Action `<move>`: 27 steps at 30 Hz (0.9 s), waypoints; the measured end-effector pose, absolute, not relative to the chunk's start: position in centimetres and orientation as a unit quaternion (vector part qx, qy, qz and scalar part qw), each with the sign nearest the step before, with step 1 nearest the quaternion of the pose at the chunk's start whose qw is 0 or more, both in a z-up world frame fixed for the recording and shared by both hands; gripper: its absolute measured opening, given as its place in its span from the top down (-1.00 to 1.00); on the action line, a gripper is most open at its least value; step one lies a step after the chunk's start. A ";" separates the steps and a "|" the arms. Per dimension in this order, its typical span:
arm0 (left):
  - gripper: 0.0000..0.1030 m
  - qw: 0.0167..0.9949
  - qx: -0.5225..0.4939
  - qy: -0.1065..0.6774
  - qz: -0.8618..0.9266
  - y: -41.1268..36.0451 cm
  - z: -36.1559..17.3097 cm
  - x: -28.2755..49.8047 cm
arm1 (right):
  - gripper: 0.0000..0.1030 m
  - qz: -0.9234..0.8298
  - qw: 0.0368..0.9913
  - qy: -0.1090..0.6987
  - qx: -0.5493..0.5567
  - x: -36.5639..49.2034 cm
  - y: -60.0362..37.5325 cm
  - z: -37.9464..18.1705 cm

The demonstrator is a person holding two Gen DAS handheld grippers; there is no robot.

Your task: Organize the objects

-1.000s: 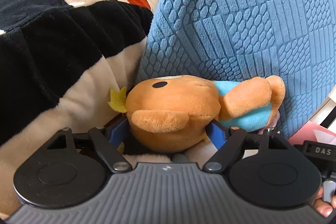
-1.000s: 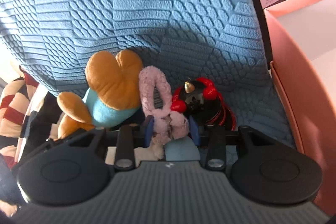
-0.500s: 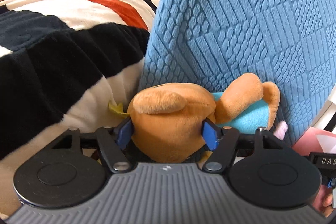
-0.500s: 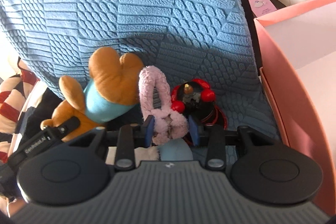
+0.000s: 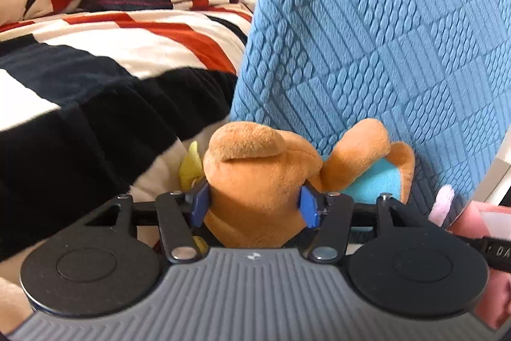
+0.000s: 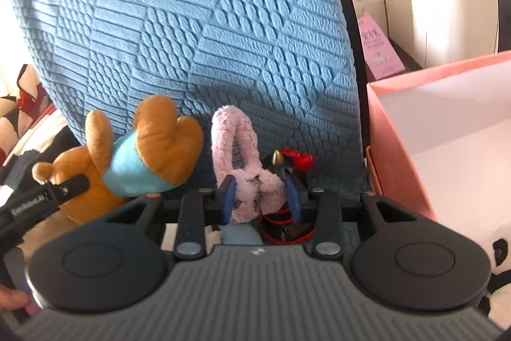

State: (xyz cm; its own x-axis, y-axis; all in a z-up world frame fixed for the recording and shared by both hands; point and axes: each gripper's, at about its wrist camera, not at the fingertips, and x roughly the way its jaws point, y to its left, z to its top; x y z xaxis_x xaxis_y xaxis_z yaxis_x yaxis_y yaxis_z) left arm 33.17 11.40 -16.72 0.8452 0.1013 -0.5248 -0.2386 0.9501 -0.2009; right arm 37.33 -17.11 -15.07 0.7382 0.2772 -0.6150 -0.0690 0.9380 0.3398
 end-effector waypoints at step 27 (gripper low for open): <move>-0.16 0.960 -0.143 0.235 0.054 5.5 -9.5 20.2 | 0.28 0.074 0.937 0.319 0.123 27.7 -17.4 -12.2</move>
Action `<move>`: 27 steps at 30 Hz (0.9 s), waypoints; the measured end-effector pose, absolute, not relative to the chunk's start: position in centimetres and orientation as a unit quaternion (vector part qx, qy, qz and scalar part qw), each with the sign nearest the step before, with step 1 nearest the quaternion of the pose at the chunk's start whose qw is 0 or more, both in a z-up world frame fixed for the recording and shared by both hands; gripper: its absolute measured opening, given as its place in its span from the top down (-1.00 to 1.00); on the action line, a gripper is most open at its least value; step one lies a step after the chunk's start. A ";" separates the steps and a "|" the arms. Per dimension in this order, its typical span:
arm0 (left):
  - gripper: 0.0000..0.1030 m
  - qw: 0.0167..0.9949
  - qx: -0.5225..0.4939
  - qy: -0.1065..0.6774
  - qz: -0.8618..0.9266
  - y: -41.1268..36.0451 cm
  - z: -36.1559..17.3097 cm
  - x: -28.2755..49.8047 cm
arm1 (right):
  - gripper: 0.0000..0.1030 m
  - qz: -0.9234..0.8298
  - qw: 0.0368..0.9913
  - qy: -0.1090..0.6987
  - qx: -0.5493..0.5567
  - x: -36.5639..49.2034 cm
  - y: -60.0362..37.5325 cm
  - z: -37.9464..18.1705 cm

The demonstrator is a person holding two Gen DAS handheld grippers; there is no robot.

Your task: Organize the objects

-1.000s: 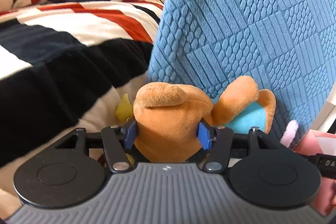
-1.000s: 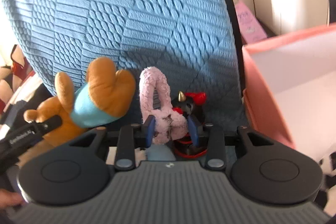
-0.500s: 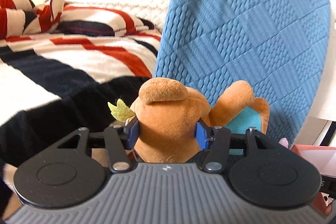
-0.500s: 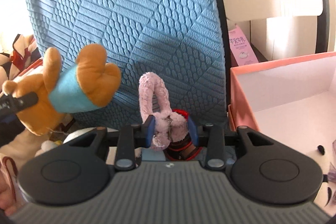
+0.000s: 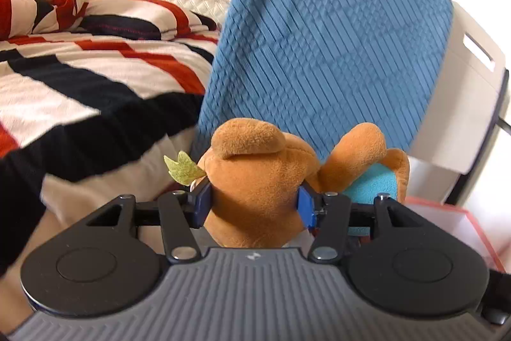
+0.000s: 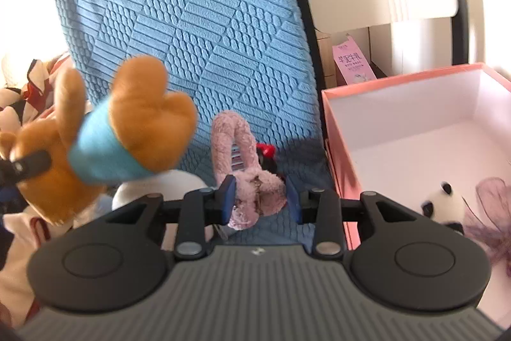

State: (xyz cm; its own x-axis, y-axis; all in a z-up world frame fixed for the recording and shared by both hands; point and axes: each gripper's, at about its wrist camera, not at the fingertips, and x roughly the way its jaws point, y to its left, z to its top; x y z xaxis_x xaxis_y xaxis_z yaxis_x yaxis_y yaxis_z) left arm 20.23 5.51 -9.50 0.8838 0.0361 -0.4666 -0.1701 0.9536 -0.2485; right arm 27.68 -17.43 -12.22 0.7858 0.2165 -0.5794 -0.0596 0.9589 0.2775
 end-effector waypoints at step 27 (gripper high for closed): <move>-0.30 0.882 -0.196 0.429 -0.005 4.4 -18.7 14.0 | 0.34 0.090 0.927 0.362 -0.031 22.5 -16.0 -16.1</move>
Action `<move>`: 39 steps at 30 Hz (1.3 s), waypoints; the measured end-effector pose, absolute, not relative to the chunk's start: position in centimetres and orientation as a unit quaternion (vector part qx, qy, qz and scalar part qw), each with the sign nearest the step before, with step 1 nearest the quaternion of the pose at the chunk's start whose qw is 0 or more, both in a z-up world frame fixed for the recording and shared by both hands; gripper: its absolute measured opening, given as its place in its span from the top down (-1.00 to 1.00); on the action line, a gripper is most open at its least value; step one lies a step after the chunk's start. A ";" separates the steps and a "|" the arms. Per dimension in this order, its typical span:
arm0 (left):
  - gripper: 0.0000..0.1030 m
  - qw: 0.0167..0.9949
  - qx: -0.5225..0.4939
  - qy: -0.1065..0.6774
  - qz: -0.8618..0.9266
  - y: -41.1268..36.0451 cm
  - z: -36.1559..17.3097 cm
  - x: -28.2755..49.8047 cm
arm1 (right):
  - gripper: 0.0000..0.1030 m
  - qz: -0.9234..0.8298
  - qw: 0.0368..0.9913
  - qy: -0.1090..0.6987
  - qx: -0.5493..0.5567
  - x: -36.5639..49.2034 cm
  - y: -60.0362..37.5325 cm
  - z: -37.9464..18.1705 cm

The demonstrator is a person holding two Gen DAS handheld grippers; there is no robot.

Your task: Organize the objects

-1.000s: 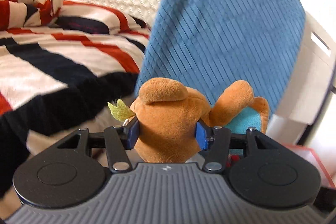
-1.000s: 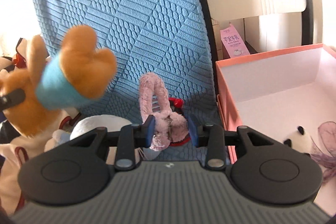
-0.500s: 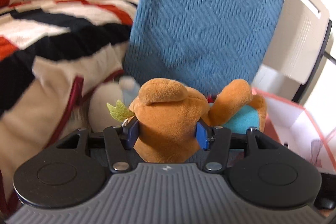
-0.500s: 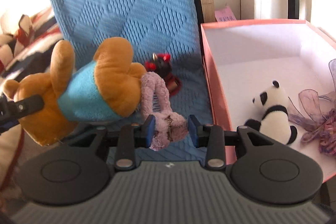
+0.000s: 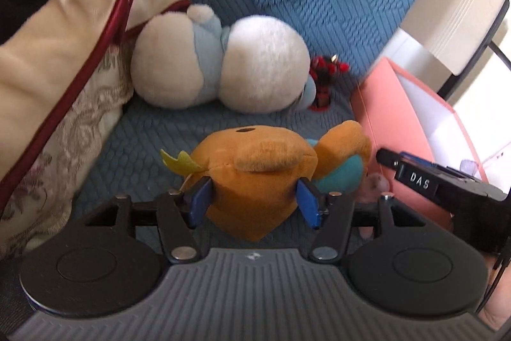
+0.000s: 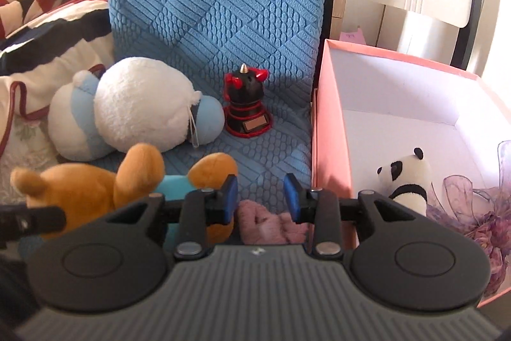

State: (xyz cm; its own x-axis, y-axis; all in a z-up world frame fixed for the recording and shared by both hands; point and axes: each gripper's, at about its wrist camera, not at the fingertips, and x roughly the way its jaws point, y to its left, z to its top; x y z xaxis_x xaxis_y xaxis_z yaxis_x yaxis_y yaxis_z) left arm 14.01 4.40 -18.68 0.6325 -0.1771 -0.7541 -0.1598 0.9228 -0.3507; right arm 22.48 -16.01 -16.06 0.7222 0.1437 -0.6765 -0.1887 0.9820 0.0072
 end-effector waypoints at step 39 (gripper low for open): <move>-0.78 0.726 -0.474 0.497 0.021 9.9 -23.5 16.4 | 0.59 0.024 0.905 0.361 -0.222 17.8 -11.0 -23.9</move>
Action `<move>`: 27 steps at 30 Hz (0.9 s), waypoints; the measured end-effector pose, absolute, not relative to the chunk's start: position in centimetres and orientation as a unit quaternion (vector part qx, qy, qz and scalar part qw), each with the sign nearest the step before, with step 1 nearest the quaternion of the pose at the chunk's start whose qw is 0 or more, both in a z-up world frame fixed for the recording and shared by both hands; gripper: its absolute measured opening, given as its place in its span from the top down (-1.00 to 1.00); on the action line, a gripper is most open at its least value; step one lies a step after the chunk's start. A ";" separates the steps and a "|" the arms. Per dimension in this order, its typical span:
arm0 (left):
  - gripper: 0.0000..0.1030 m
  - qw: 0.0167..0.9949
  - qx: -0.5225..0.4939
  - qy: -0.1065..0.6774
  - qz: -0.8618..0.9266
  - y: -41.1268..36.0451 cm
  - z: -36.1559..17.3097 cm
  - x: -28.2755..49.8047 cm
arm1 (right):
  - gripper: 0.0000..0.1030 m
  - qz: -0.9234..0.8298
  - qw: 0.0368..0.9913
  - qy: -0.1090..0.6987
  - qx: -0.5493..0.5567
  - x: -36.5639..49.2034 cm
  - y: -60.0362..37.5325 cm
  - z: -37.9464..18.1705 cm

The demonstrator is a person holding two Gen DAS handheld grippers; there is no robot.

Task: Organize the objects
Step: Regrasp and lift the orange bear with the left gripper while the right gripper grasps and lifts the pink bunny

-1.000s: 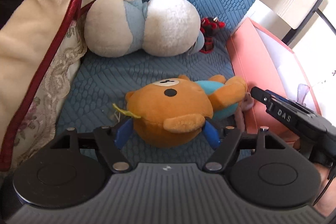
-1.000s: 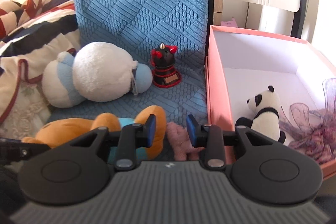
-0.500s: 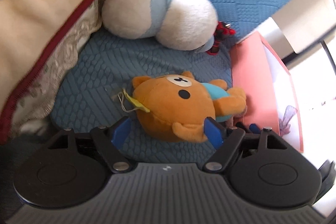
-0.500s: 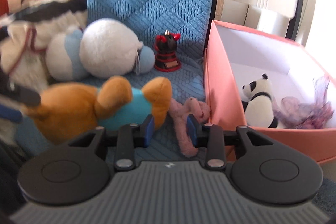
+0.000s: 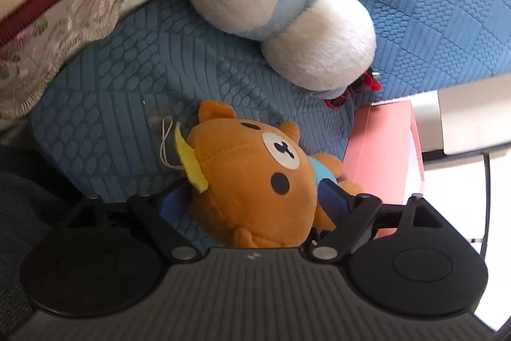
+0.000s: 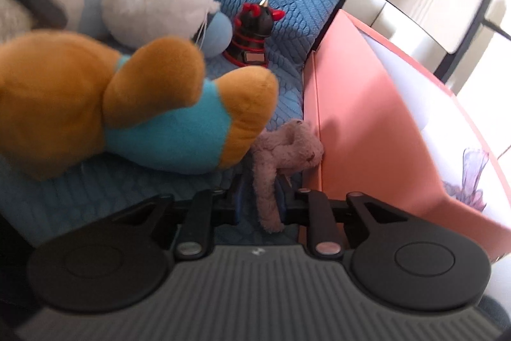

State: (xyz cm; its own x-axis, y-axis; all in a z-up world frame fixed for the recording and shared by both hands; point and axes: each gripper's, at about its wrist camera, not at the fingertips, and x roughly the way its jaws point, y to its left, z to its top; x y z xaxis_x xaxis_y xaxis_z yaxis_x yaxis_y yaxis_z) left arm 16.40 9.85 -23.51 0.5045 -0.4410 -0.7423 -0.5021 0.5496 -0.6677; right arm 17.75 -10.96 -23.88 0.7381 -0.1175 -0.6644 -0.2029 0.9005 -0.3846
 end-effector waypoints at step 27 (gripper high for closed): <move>-0.44 0.837 -0.381 0.391 0.038 9.5 -17.6 14.5 | 0.76 0.047 0.915 0.354 -0.187 17.4 -11.1 -23.1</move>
State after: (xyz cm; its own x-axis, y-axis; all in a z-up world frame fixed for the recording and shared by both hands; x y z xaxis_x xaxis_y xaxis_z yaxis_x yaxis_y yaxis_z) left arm 14.53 9.50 -17.61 0.6909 -0.2352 -0.6836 -0.3613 0.7067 -0.6083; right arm 17.36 -11.09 -23.13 0.7445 -0.0459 -0.6661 -0.2190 0.9256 -0.3085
